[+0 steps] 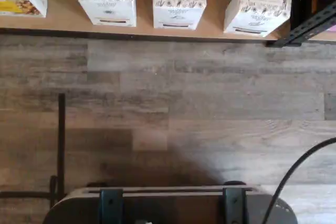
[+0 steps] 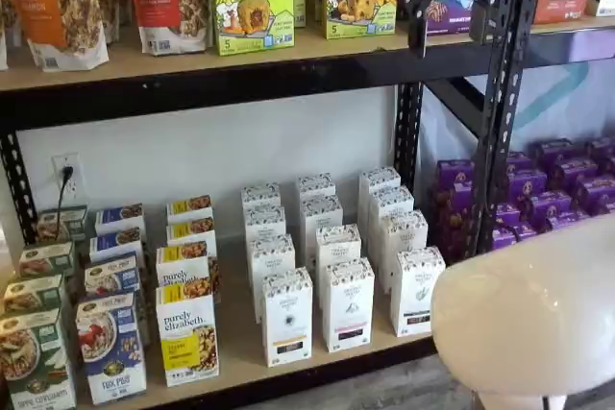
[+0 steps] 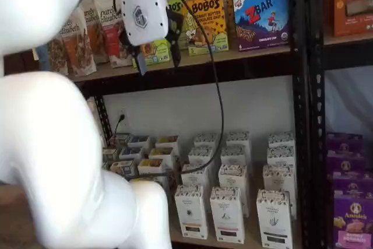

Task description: Pick up the white box with a green strip in the middle, on the bottom shelf, the sixth box from the left

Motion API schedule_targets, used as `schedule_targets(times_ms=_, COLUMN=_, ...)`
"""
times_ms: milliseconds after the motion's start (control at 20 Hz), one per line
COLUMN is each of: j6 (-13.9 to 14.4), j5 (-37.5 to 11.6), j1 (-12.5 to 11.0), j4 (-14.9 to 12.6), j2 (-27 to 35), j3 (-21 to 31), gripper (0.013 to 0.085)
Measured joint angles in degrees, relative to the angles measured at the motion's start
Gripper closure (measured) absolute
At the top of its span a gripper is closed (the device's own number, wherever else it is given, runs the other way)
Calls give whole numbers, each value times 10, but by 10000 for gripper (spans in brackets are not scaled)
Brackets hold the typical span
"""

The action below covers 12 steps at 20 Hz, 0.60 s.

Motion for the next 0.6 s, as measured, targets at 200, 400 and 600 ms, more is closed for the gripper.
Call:
schedule_targets(times_ms=200, j6=-7, j5=-26, j1=-9, j4=-4, j2=-3, j3=25, gripper=130)
schedule_targets(times_ms=400, j6=-23, j5=-74, j1=-30, j4=2, j2=-10, j3=68, gripper=130)
schedule_targets(times_ms=600, j6=-31, j5=-145, j1=-42, j4=-1, j2=-20, j3=133, gripper=130)
